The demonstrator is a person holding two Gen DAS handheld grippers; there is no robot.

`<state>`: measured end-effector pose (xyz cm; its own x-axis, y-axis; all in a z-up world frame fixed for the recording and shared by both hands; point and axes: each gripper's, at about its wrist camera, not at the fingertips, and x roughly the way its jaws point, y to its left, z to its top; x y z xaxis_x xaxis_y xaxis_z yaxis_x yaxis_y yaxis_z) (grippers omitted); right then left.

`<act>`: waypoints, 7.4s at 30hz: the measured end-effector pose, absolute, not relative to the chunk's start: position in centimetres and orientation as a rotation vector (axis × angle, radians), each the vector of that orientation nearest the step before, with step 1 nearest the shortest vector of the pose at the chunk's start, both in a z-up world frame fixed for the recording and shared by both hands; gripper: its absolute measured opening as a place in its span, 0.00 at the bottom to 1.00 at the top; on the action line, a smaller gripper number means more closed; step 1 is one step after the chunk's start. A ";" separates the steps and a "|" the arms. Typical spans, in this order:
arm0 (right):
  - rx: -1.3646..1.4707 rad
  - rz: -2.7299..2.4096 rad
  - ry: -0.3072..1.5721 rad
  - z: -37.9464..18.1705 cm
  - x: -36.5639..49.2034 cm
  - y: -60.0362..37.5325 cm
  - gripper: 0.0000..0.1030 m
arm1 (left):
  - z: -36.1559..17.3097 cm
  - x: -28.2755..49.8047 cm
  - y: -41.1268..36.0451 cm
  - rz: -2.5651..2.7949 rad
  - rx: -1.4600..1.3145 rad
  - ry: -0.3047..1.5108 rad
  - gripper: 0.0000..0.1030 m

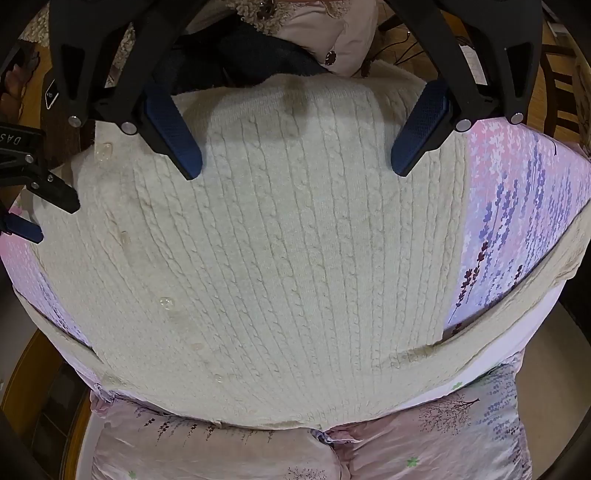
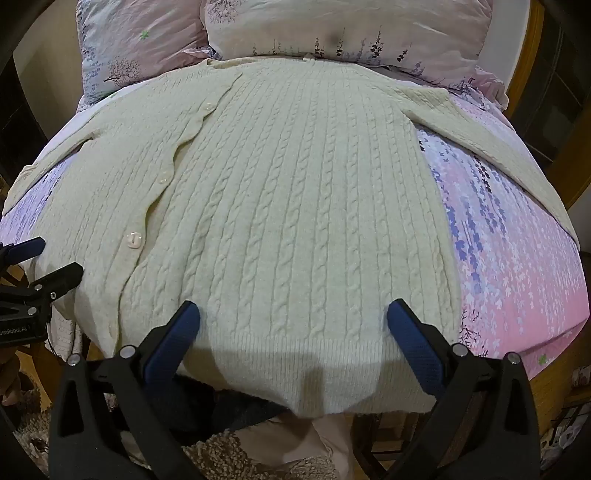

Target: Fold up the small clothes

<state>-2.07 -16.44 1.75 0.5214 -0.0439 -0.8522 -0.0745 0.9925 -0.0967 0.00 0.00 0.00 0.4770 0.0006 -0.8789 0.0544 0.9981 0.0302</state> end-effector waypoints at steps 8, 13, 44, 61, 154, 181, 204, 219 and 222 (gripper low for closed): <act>-0.127 0.018 1.021 1.7 -2.1 -16.5 0.98 | 0.0 0.0 0.0 -0.033 0.057 1.073 0.99; -0.127 0.018 1.021 1.7 -2.1 -16.5 0.98 | 0.0 0.0 0.0 -0.032 0.056 1.073 0.99; -0.127 0.018 1.017 1.7 -2.1 -16.5 0.98 | 0.0 0.0 0.0 -0.032 0.057 1.072 0.99; -0.127 0.018 1.016 1.6 -2.1 -16.4 0.98 | 0.0 0.0 0.0 -0.032 0.057 1.071 0.99; 0.571 -0.258 0.520 11.5 12.0 -37.2 0.05 | 3.6 14.8 4.7 -0.124 -0.079 0.882 0.99; 0.862 -0.061 0.737 2.9 14.7 -31.5 0.40 | 4.3 14.6 5.9 -0.233 -0.257 0.843 0.99; 0.189 0.335 0.880 4.7 16.3 -12.8 0.52 | 1.7 16.9 8.7 -0.395 -0.748 0.924 0.98; 0.926 0.048 0.823 1.0 14.3 -29.5 0.44 | -0.8 19.9 8.6 -0.261 -0.813 1.035 0.38; 0.928 -0.010 0.771 1.0 14.8 -30.3 0.39 | -1.0 20.7 8.3 -0.257 -0.794 1.040 0.23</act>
<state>14.82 -30.29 0.98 0.7370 0.3084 -0.6015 0.3242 0.6195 0.7149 20.74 8.34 -1.03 0.5061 -0.5424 -0.6705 -0.1685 0.7003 -0.6937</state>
